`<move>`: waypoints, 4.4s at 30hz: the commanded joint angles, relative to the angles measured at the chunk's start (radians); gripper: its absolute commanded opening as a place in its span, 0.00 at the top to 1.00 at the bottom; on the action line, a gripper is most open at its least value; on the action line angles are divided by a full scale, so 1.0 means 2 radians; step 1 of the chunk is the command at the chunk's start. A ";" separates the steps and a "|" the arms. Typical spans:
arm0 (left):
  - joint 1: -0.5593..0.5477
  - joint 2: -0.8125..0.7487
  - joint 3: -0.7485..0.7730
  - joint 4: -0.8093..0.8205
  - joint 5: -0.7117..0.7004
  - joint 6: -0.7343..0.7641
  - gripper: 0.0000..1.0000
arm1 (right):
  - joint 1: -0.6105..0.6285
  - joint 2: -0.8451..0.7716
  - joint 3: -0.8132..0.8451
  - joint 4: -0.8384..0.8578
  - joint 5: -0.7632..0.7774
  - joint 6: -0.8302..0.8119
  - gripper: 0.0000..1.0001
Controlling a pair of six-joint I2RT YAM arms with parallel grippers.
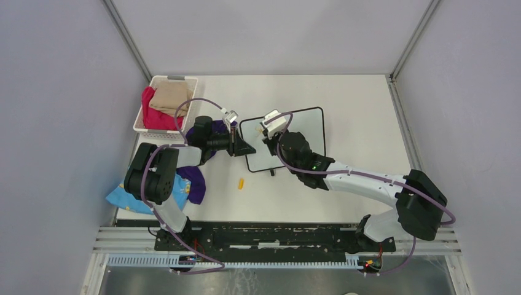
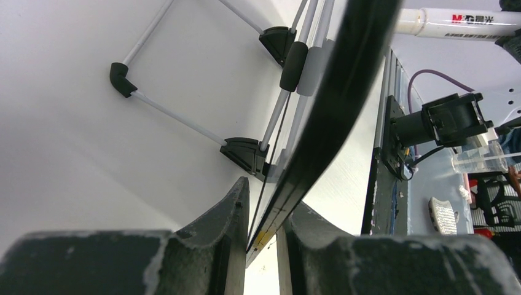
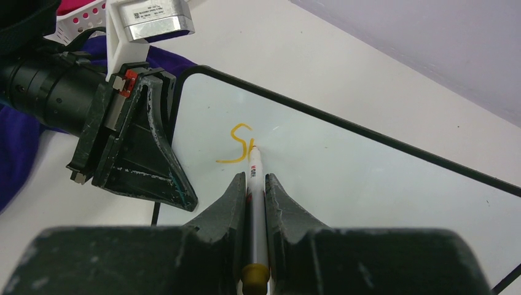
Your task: Write a sentence on the whiteboard
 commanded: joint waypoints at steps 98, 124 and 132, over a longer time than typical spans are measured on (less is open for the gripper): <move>-0.024 0.007 0.013 -0.074 -0.023 0.062 0.77 | -0.039 -0.092 -0.021 -0.014 -0.008 0.022 1.00; -0.031 0.008 0.018 -0.096 -0.031 0.078 0.79 | -0.040 -0.045 -0.004 0.009 0.014 0.023 1.00; -0.032 0.008 0.019 -0.099 -0.032 0.080 0.79 | -0.047 -0.040 -0.010 0.009 0.010 0.025 1.00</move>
